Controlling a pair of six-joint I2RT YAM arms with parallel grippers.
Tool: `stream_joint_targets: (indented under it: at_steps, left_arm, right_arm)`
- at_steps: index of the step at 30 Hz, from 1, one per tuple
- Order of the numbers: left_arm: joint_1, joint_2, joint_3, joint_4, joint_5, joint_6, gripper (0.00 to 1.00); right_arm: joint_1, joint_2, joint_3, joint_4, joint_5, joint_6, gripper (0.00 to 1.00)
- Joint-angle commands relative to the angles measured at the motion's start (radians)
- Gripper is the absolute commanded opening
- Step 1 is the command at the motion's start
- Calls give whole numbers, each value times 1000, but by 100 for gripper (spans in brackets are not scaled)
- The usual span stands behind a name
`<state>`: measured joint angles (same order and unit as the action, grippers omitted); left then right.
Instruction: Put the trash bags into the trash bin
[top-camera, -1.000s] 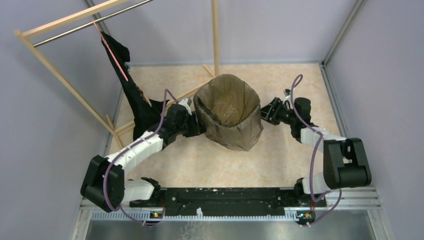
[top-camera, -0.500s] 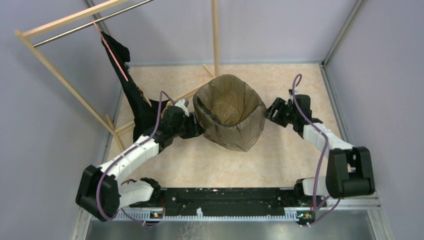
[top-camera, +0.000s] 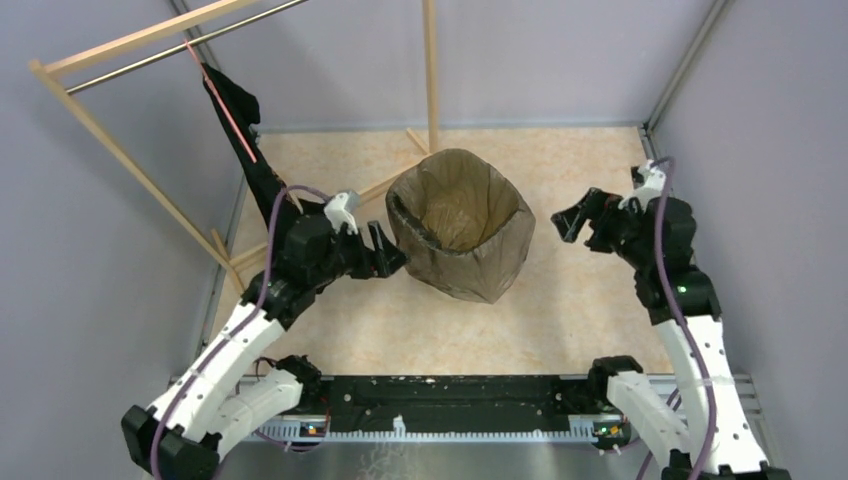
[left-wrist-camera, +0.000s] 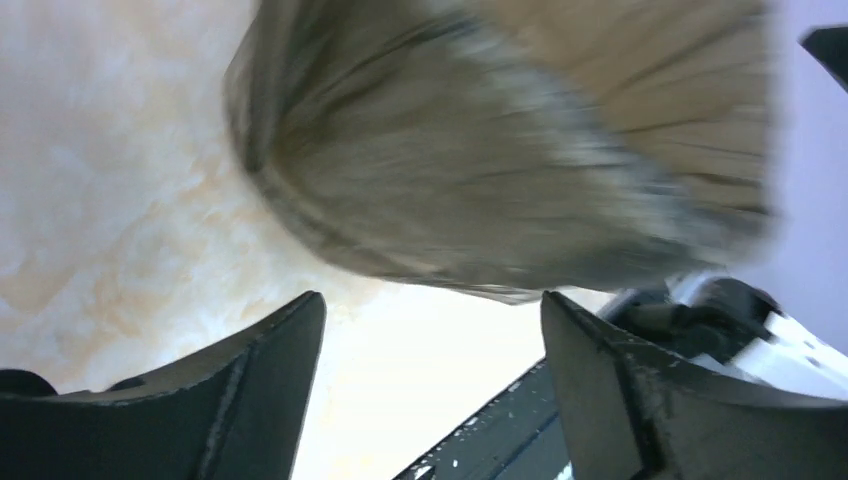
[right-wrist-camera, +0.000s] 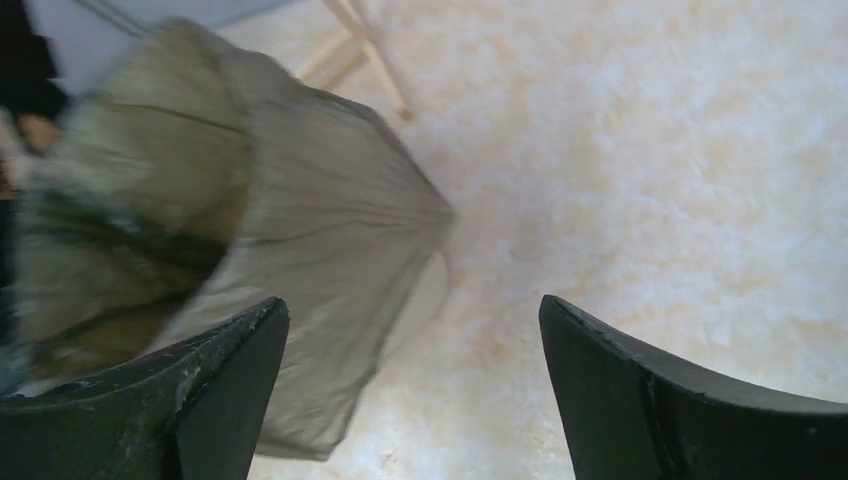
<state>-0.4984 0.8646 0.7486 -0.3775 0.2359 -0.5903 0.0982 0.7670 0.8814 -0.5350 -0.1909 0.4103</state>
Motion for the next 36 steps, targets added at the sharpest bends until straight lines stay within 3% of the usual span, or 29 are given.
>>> stream_joint_targets:
  at_steps: [1, 4, 13, 24, 36]
  left_arm:
    - [-3, -117, 249, -25, 126, 105, 90]
    - [-3, -156, 414, -47, 170, 175, 98]
    - [-3, -173, 841, -220, 152, 401, 99]
    - [-2, -268, 836, -181, -47, 456, 99]
    - [-2, -257, 813, -170, -99, 448, 99]
  right_arm:
    - [8, -103, 218, -40, -201, -35, 98]
    - [8, -129, 315, -33, -244, -18, 99]
    - [28, -129, 597, -135, -201, -80, 99]
    - [84, -149, 670, -154, -90, -157, 99]
    - [106, -191, 618, -112, -61, -172, 99]
